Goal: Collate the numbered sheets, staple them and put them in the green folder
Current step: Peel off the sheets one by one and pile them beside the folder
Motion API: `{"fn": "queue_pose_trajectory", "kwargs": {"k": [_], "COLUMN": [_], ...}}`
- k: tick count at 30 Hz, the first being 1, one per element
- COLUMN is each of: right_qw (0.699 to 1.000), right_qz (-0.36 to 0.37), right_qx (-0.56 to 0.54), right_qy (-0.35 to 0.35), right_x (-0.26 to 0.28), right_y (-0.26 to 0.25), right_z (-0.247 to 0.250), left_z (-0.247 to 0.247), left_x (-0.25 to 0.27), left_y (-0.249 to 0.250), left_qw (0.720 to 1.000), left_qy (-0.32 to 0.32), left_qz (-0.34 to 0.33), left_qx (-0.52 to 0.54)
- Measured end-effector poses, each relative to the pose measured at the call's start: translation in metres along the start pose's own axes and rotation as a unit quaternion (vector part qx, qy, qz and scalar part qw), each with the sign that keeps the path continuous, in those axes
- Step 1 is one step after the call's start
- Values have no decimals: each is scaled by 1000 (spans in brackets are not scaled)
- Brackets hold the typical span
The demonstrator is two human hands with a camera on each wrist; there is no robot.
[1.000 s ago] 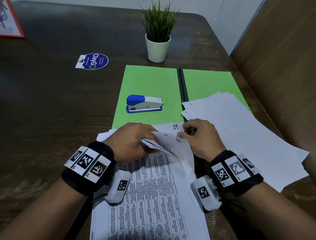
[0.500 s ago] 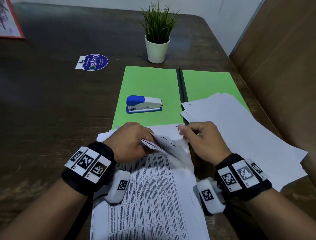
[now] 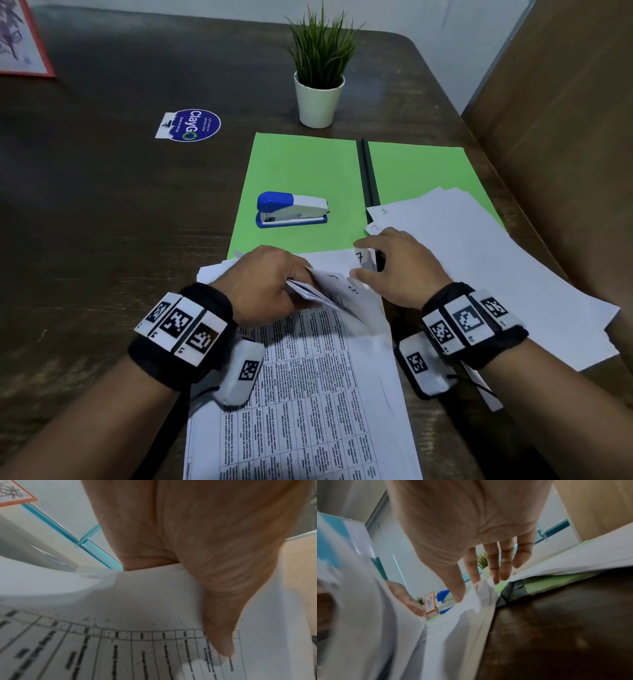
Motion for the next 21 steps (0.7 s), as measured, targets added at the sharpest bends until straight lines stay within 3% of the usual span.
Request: {"fn": "queue_pose_trajectory", "kwargs": {"k": [8,11,16,21], "right_qw": [985,986,958,937], "right_qz": [85,112,94,50], "right_qx": [-38,-76,-268,-341], "right_qy": [143,102,37,58], "right_x": [10,21,44,39], "right_y": [-9,-14,-16,-9], "right_z": [13,11,7,20], "left_z": [2,2,-1,2], "left_x": [2,2,2,2], "left_y": [-2,-1,0,7], "left_qw": [995,995,997,1000], "left_qy": [23,16,-8,7], "left_qz": [20,23,8,1], "left_qx": [-93,-100,-77,-11]}}
Point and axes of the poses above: each hand's wrist, its own x-axis away from the middle knuckle, its own z-axis out of the back of the hand, y = z × x, the point moved 5 cm from there along -x, towards the middle knuckle, and after that the axes turned 8 degrees about x, right-handed, at the moved point
